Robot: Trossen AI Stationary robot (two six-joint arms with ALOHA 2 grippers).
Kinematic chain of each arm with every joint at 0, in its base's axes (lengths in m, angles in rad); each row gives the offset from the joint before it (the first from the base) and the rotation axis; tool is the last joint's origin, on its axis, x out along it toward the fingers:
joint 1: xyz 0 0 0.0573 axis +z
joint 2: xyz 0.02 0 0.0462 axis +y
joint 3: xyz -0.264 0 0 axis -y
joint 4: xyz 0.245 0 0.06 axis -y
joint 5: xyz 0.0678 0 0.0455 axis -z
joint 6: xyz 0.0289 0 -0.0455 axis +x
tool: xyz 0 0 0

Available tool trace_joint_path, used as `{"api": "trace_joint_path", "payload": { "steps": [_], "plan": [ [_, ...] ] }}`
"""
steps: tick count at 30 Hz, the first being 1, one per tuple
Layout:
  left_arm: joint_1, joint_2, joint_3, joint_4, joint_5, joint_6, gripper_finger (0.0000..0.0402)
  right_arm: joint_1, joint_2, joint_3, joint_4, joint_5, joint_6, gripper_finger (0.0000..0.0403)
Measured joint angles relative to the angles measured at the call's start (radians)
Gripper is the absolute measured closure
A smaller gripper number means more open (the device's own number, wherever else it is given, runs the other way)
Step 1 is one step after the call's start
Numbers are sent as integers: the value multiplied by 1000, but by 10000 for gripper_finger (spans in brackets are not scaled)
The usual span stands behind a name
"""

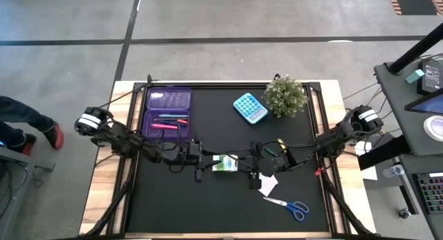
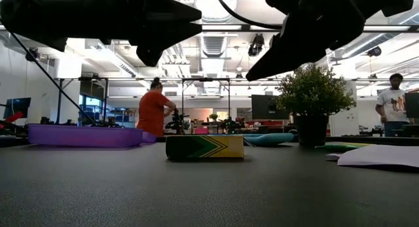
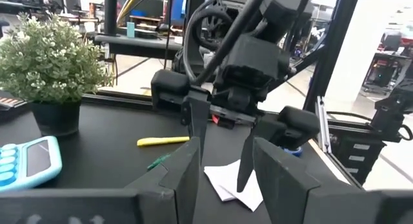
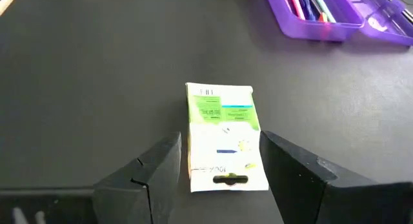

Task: Pack school essentials
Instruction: Put the green crayon box into the purple supply box

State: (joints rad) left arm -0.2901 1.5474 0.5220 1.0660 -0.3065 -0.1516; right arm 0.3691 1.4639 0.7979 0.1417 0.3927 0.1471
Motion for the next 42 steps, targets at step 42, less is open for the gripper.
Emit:
{"api": "trace_joint_path", "payload": {
  "steps": [42],
  "plan": [
    [-6,-5,2,-28,0,-1,274,-1,67,-4,-25,1,17,202]
  ]
}}
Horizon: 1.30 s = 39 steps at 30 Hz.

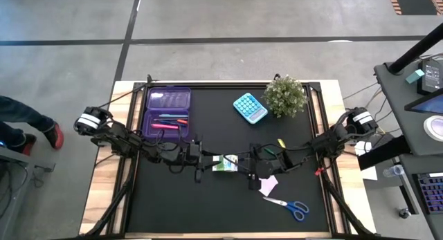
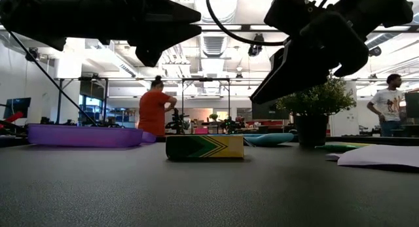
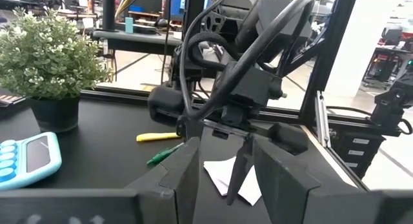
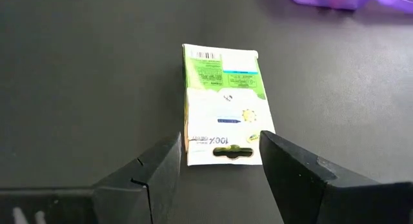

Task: Pack school essentials
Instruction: Put the green crayon box into the purple supply box

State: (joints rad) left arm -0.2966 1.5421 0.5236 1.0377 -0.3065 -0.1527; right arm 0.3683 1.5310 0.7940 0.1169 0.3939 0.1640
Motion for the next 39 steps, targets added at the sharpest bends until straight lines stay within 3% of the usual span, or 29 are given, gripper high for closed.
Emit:
{"api": "trace_joint_path", "payload": {
  "steps": [12,22,34,39],
  "plan": [
    [-9,9,27,-25,0,-24,274,0,-2,0,0,0,0,202],
    [-10,144,118,-48,2,8,274,0,-2,0,-2,0,-6,202],
    [-13,170,303,-638,14,6,274,5,-52,0,-137,0,55,202],
    [-13,174,343,-716,93,47,263,4,-56,1,-155,1,85,202]
  ]
}}
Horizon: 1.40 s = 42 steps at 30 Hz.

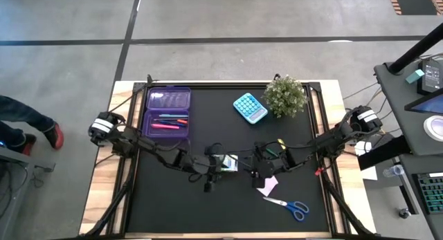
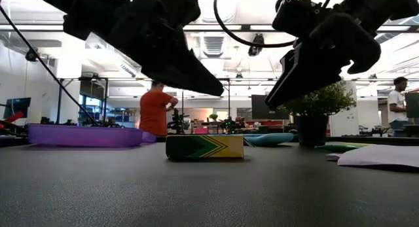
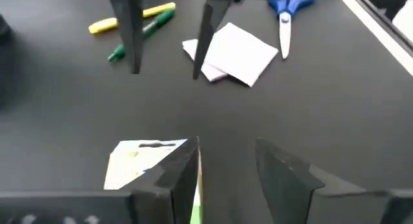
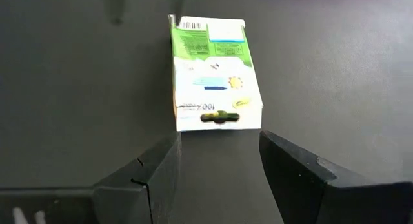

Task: Pack school essentials
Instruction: Put the green crayon box into the purple supply box

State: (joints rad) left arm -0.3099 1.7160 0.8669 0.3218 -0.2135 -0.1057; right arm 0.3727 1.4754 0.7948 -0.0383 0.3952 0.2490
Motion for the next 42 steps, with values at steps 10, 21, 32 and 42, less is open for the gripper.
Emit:
{"api": "trace_joint_path", "payload": {
  "steps": [10,21,32,42],
  "plan": [
    [-1,110,65,-1,-83,71,171,0,1,-5,8,-1,46,202],
    [3,163,98,-61,-109,135,155,1,2,-13,21,-1,48,202],
    [16,163,71,-78,-134,118,174,2,2,-13,28,-1,48,202],
    [15,173,66,-73,-138,92,306,2,2,-13,28,-1,48,202]
  ]
}}
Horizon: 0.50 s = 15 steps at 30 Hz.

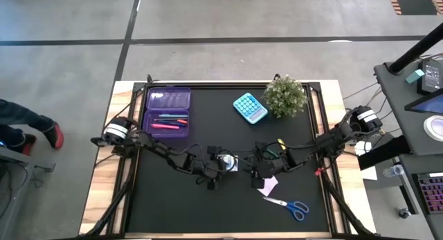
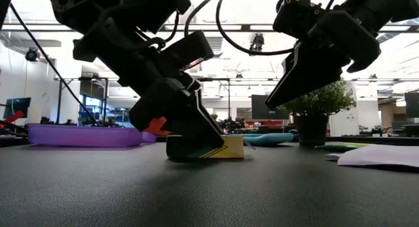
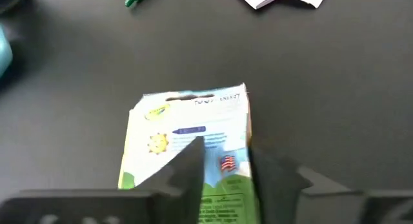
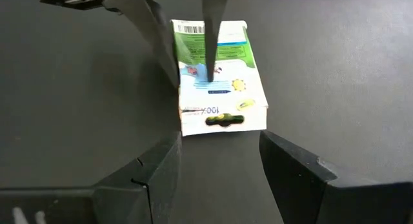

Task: Pack school essentials
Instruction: Put the green crayon box into the purple supply box

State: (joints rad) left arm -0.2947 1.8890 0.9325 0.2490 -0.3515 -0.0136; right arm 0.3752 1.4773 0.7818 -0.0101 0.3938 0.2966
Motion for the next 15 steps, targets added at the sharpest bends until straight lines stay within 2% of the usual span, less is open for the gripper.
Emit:
{"api": "trace_joint_path", "payload": {
  "steps": [4,6,15],
  "plan": [
    [-1,-1,0,-2,0,-6,373,0,0,0,0,0,0,202],
    [-1,-2,0,-3,0,-7,392,0,0,0,0,0,0,202],
    [-4,-37,-1,-10,-26,19,401,4,0,0,0,0,-2,202]
  ]
}}
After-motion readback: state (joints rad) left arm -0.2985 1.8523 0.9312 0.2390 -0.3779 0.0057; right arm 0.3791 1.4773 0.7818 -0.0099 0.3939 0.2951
